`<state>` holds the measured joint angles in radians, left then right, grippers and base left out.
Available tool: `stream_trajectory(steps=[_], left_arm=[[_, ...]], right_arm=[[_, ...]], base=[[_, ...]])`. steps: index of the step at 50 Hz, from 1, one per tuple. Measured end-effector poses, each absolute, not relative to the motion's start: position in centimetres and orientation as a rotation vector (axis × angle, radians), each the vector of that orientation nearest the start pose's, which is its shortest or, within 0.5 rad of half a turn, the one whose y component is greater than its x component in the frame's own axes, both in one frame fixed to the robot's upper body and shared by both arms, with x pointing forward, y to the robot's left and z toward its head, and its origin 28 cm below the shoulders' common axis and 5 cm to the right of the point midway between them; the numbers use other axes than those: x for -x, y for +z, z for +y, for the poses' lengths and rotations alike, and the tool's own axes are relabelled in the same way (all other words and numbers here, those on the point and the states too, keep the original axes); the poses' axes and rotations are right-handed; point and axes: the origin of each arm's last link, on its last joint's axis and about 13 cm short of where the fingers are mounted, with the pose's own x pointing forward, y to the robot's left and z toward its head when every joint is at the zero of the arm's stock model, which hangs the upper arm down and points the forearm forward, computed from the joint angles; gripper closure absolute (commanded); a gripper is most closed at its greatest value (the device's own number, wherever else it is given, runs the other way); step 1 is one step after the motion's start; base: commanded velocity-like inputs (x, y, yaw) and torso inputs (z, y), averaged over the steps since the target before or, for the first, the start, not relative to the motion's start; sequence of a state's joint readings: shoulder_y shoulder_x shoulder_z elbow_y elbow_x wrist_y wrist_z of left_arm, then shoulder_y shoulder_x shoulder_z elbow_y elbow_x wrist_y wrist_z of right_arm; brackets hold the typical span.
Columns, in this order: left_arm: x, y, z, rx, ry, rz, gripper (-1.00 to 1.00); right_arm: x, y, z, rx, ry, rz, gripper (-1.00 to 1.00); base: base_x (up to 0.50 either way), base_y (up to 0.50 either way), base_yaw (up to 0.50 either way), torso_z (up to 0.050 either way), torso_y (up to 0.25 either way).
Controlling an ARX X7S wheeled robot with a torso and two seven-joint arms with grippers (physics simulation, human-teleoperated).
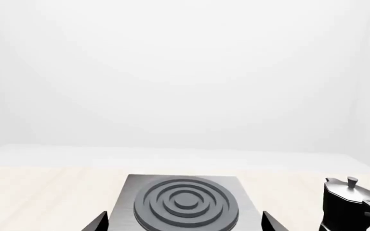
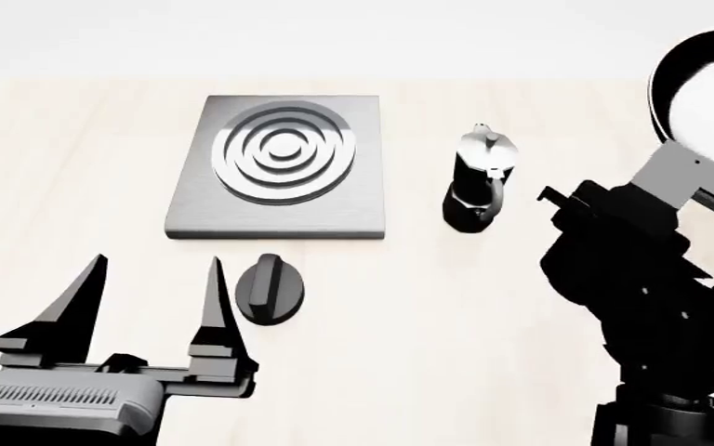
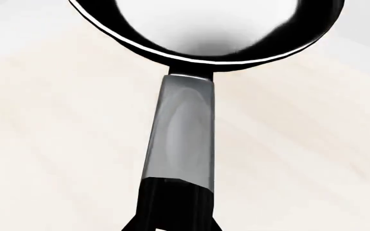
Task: Put the frying pan on the stove.
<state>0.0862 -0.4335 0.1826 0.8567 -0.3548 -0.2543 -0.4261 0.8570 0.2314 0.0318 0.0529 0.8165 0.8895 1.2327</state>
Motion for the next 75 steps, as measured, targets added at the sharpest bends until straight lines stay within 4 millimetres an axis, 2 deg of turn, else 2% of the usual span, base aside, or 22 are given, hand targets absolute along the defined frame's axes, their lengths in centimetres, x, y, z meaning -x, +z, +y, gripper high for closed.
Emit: stream_trajectory(steps=[40,61,75], left_arm=[[-15.3,15.0,21.4,0.048,-0.051,-0.391,-1.00],[-15.3,15.1,21.4,0.050,-0.050,-0.393,-1.00],[-15.2,15.2,21.5,0.051,-0.047,-0.396,-1.00]], right_arm=[[-32.5,24.3,-8.3,-0.011,-0.320,0.271,1.00],[-31.7,25.9,-6.3,0.095,-0.178,0.225,1.00],[-31.3,26.0,-5.5,0.128,-0.125,0.216,1.00]], base=[[0.00,0.00,0.00,0.000,0.002],[0.00,0.00,0.00,0.000,0.002],[0.00,0.00,0.00,0.001,0.002]])
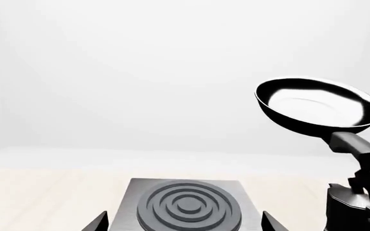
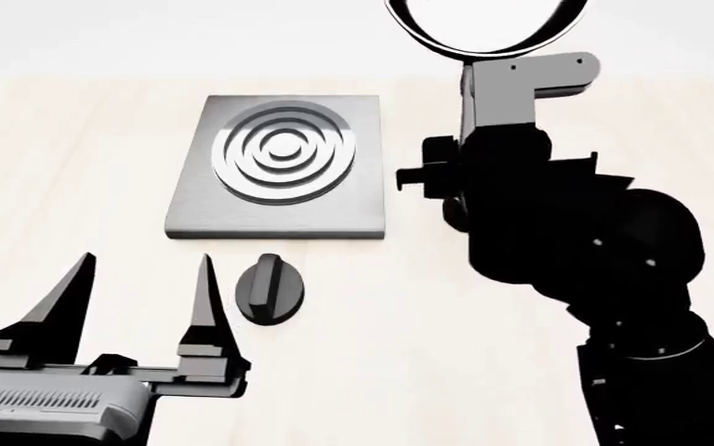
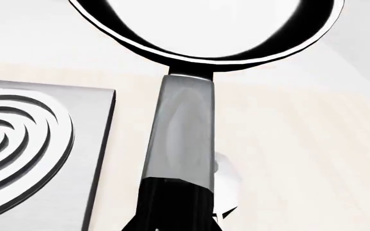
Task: Put the frying pan on the stove.
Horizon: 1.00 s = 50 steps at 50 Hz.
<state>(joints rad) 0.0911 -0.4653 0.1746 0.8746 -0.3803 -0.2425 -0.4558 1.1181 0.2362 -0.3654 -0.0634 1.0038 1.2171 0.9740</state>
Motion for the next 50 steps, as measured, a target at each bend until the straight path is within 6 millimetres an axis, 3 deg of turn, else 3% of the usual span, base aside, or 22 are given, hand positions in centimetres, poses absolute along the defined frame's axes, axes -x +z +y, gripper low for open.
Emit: stream_trajectory(steps=[50], left_arm=[[-15.1,15.5,21.6,0.052,-0.044,-0.403,-1.00]], right_arm=[[-29.3,26.7,-2.9,0.203,0.110,0.182,1.00]], base=[[0.00,0.00,0.00,0.001,0.002]])
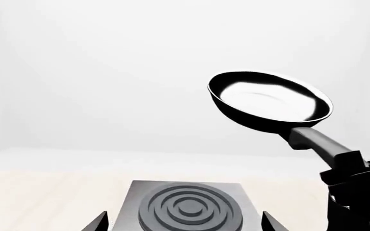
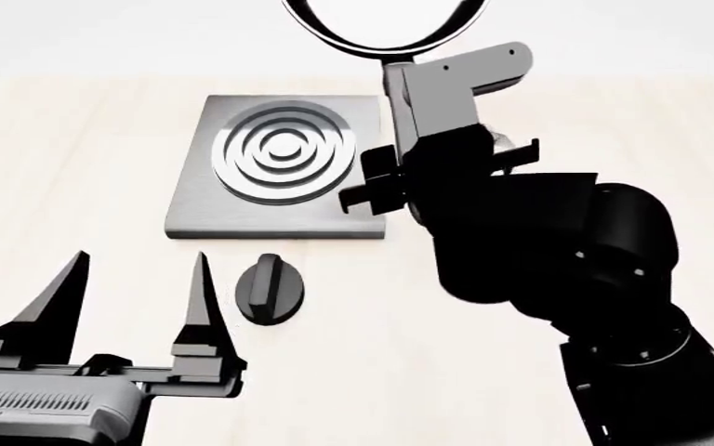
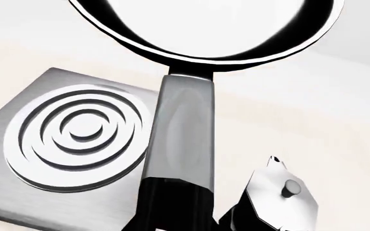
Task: Put the frying pan on the stove.
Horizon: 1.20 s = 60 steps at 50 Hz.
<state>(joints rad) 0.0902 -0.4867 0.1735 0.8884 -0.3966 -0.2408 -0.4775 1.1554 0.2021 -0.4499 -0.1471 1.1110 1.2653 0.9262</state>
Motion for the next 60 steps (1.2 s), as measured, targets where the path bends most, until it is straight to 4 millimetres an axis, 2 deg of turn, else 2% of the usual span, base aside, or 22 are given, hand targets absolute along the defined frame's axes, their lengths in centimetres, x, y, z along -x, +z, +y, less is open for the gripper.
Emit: stream_trajectory(steps=[33,60], left_arm=[[-14.9,16.1,21.7,0.059,-0.040,-0.407,-1.00],[-14.8,16.3,21.8,0.060,-0.038,-0.407,-1.00]], right_arm=[[-28.4,26.3,-1.8,0.135,0.347,0.248,1.00],[-29.7,25.1,-1.1,0.115,0.411,0.312,1.00]], base=[[0.00,0.00,0.00,0.000,0.002],[0.00,0.00,0.00,0.001,0.002]])
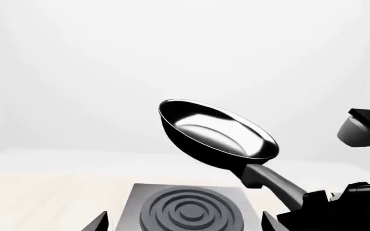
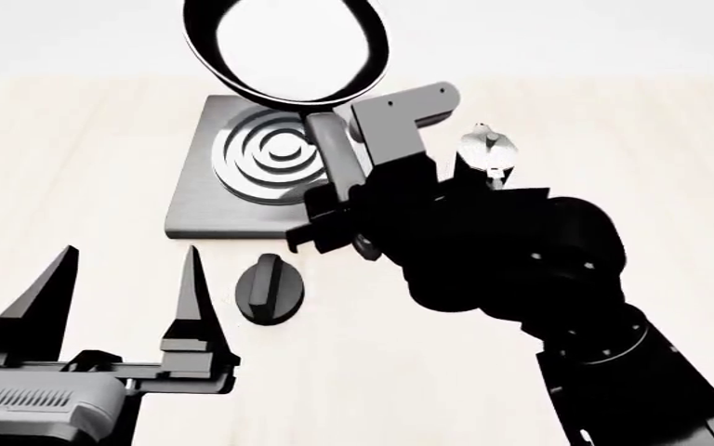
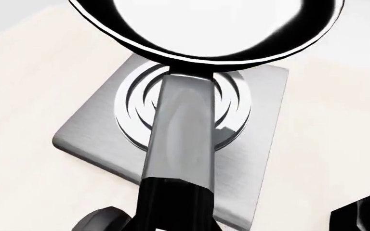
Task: Put the frying pan on the stove.
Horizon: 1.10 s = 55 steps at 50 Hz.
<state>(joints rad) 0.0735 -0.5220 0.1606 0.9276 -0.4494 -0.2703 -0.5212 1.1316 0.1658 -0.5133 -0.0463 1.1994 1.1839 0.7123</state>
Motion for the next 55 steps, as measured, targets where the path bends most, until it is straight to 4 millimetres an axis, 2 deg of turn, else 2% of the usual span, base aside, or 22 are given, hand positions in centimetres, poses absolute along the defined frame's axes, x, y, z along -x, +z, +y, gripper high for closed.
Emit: stream_trajectory(steps=[18,55], left_arm=[[-14.9,16.2,21.8,0.062,-0.036,-0.406,-1.00],[-14.9,16.2,21.9,0.064,-0.034,-0.403,-1.00]], right_arm=[[-30.3,24.6,-1.1,0.133,0.408,0.358,1.00],[-29.6,25.9,-2.0,0.210,0.397,0.470,1.00]], base=[[0.00,0.00,0.00,0.000,0.002],[0.00,0.00,0.00,0.001,0.002]])
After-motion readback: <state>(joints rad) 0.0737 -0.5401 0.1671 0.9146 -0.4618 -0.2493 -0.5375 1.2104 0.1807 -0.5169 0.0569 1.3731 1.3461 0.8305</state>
